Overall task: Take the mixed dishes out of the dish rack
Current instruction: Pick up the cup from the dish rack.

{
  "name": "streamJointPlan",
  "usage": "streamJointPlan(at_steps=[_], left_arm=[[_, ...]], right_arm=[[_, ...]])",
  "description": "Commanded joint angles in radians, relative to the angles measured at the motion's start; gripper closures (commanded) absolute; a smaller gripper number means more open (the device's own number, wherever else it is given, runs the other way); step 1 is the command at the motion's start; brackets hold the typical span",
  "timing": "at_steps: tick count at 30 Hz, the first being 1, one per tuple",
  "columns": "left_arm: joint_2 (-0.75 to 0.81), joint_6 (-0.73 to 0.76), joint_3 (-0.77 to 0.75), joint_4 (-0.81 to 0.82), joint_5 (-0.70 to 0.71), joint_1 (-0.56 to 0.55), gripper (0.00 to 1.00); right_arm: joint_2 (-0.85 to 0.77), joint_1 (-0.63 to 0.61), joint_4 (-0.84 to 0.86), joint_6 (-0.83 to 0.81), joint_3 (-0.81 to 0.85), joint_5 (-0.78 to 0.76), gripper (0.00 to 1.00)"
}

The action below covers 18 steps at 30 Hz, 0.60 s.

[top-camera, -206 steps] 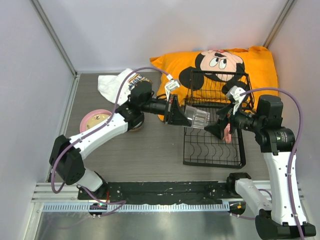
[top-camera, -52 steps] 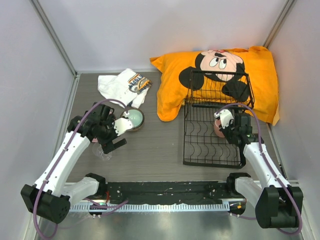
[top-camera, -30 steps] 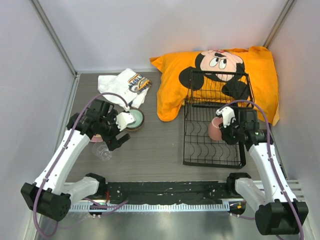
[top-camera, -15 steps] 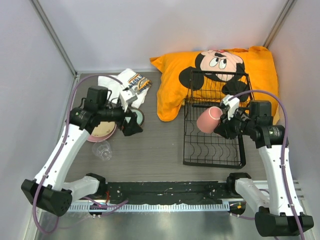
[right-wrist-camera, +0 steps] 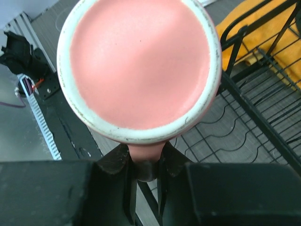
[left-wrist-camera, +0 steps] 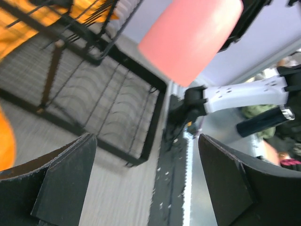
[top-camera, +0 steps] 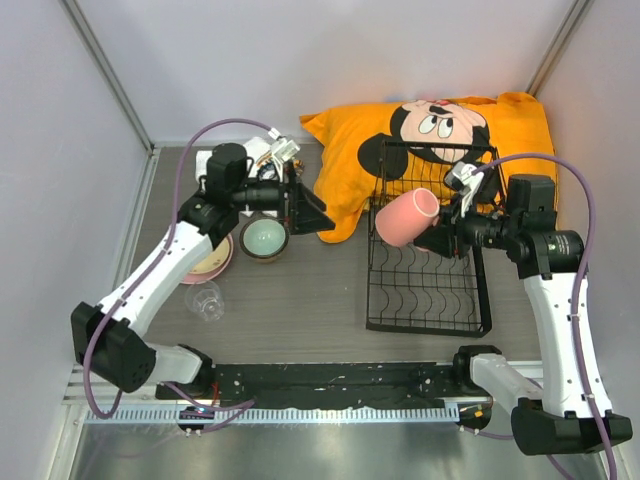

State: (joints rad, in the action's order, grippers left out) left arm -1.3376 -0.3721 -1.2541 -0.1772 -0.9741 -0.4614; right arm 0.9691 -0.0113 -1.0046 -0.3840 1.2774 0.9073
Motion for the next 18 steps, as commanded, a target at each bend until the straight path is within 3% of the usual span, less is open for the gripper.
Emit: streamJointPlan(at_steps=[1,12,18], left_arm=[[-0.067,-0.227,-0.076,0.278,-0.029,-0.081,0.07],[-0.274,-0.528,-0.171,0.622,0.005,-0.204,0.12],[-0.305,-0.654,-0.157,0.766,-0.015,-0.227,0.24]], right_arm=[[-0.012,-0.003,0.236,0.129,0.06,0.097,0.99],[-0.016,-0.001,0.333,0.191,0.05,0.122,0.99],[-0.033,-0.003,0.362,0.195,0.008,0.113,0.99]])
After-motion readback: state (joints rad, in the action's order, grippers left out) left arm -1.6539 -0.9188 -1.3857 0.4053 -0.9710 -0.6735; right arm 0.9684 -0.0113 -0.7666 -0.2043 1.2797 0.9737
